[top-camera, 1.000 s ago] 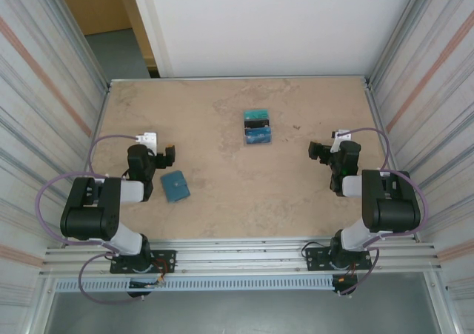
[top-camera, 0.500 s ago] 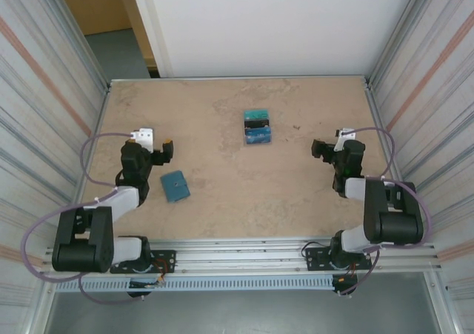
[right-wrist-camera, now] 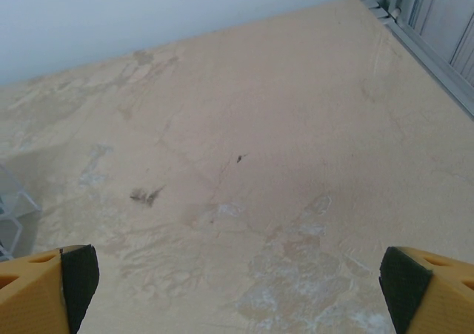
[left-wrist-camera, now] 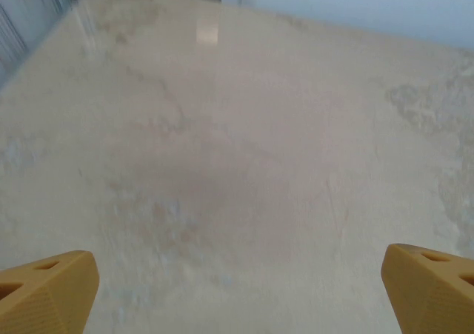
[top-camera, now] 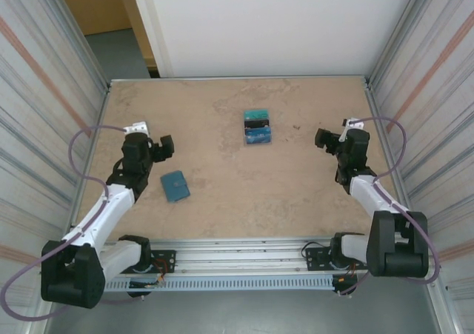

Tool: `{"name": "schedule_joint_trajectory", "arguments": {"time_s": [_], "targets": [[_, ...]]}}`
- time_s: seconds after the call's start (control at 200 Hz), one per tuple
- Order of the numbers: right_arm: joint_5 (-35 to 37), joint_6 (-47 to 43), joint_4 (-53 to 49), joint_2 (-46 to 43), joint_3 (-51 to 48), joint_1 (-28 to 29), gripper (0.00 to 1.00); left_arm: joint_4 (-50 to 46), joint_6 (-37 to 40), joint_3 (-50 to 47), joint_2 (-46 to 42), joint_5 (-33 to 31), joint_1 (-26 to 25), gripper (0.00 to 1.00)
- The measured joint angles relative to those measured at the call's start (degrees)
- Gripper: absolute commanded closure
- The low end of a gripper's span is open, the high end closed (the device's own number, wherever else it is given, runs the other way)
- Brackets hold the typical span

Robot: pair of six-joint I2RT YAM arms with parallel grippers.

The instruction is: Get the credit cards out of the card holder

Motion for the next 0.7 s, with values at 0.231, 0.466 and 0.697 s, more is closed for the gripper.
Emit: {"name": "schedule_joint_trajectory", "arguments": {"time_s": [0.231,0.466,0.697], "targets": [[6.2,3.8,-11.5,-4.5,3.6,5.0,0.01,-16.9,-12.3,1.3,1.9,-2.2,-10.1,0.01],[13.1,6.4,-19.8,-8.6,4.2,10.8,0.01,-25.7,-20.0,1.5,7.1,-1.5,-15.0,0.01],[16.4,7.8,-23.1,-13.1,4.0,12.6,0.01,-27.2,-21.8,1.5,11.9,0.7,-15.3,0.01]]}}
